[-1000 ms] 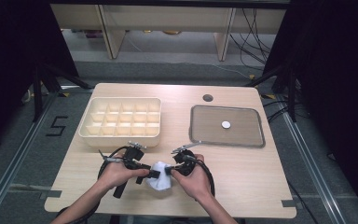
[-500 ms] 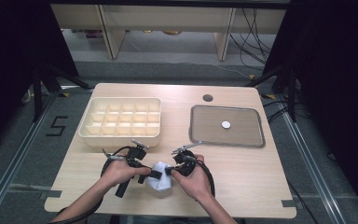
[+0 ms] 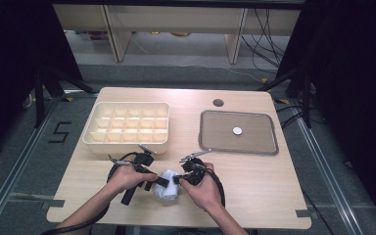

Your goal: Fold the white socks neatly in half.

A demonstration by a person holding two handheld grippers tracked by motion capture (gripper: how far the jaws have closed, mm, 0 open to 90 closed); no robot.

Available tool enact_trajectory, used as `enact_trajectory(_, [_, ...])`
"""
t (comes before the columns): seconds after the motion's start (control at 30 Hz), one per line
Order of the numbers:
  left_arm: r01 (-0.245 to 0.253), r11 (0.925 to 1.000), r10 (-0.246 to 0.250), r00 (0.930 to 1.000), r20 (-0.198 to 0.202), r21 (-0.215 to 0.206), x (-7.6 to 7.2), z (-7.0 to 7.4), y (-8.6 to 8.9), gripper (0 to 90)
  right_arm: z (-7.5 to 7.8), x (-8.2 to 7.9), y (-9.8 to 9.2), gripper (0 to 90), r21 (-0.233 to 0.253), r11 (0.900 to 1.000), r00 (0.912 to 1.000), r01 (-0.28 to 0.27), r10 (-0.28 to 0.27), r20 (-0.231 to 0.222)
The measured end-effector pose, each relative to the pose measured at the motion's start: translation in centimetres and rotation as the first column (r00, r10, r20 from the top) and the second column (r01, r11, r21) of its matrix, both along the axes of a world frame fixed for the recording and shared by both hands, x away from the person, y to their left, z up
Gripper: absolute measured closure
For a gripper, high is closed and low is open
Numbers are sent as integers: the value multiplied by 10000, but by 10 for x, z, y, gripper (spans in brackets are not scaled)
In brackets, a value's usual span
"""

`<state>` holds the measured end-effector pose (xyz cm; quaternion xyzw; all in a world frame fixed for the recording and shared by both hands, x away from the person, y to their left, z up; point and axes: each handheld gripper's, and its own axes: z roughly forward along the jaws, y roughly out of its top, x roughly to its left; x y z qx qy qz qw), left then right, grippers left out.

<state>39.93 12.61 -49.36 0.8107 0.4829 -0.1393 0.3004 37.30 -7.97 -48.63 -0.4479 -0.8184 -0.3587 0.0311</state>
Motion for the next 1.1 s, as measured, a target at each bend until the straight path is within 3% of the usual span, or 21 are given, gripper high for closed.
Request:
enact_trajectory(0.5, [244, 9996, -252, 9979, 594, 127, -6, 3, -3, 696, 1, -1, -1, 900, -17, 10000, 10000, 7, -7, 42])
enact_trajectory(0.67, [391, 9991, -407, 9938, 1039, 167, -10, 5, -3, 716, 3, -2, -3, 888, 59, 10000, 10000, -16, 16, 7])
enact_trajectory(0.8, [430, 9990, -438, 9911, 1260, 90, -13, 6, -3, 721, 6, -4, -5, 873, 226, 9997, 9996, 11, -17, 270])
enact_trajectory(0.83, [524, 9985, -538, 9889, 1386, 137, -14, 7, -2, 722, 11, -6, -8, 848, 538, 9985, 9989, 50, -75, 464])
enact_trajectory(0.87, [587, 9981, -607, 9864, 1527, 172, -14, 7, -1, 722, 13, -6, -9, 845, 535, 9985, 9982, 80, -112, 593])
enact_trajectory(0.9, [450, 9990, -438, 9866, 1572, -41, -16, 7, -2, 722, 15, -7, -11, 842, 513, 9985, 9975, 189, -223, 667])
enact_trajectory(0.97, [387, 9992, -393, 9847, 1698, 67, -17, 8, -2, 723, 19, -8, -16, 835, 657, 9976, 9962, 201, -255, 827])
enact_trajectory(1.1, [327, 9994, -287, 9756, 2176, -146, -22, 12, 2, 726, 25, -10, -29, 820, 661, 9967, 9911, 464, -542, 1216])
